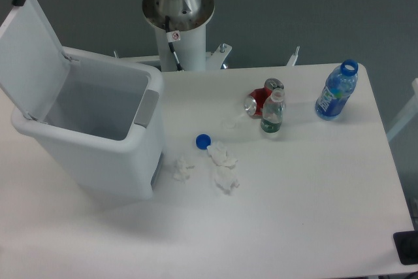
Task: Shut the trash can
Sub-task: 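Move the gripper over behind the raised trash can lid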
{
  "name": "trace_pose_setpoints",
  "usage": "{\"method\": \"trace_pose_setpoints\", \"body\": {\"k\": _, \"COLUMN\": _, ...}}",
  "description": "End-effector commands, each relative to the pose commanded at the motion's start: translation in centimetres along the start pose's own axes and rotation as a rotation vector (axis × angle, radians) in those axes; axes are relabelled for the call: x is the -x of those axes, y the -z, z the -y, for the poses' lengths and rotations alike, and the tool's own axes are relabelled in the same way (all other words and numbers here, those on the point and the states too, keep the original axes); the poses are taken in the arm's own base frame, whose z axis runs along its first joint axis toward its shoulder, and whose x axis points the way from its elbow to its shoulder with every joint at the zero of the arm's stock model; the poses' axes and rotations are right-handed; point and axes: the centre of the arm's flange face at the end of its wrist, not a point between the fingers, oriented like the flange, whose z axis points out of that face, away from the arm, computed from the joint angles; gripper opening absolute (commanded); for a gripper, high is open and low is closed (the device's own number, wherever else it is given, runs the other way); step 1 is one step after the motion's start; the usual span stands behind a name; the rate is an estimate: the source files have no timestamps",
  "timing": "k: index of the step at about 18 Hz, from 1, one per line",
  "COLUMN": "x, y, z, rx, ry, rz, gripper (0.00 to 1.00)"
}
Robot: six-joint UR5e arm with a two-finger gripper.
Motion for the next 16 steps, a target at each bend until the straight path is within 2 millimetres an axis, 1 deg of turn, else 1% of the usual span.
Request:
{"method": "trace_pose_setpoints", "body": {"k": 3, "x": -0.6, "y": -0.6, "z": -0.2, "rx": 0.011, "ry": -0.009, "rz": -0.018, "gripper": 1.00}}
{"method": "trace_pose_setpoints", "body": {"k": 4, "x": -0.5, "y": -1.0, "z": -0.2, "rx": 0.016, "ry": -0.008, "rz": -0.027, "gripper": 1.00}}
{"method": "trace_pose_setpoints", "body": {"k": 6, "x": -1.2, "y": -2.0, "z": -0.7, "rx": 0.031, "ry": -0.011, "rz": -0.066, "gripper": 1.00}}
{"method": "trace_pose_setpoints", "body": {"k": 8, "x": -1.5, "y": -2.3, "z": -0.9, "rx": 0.037, "ry": -0.012, "rz": -0.076, "gripper": 1.00}}
{"method": "trace_pose_setpoints", "body": {"k": 11, "x": -2.0, "y": -2.2, "z": -0.9, "rx": 0.036, "ry": -0.012, "rz": -0.080, "gripper": 1.00}}
{"method": "trace_pose_setpoints", "body": {"k": 16, "x": -2.8, "y": -3.4, "z": -1.8, "rx": 0.066, "ry": -0.016, "rz": -0.106, "gripper": 1.00}}
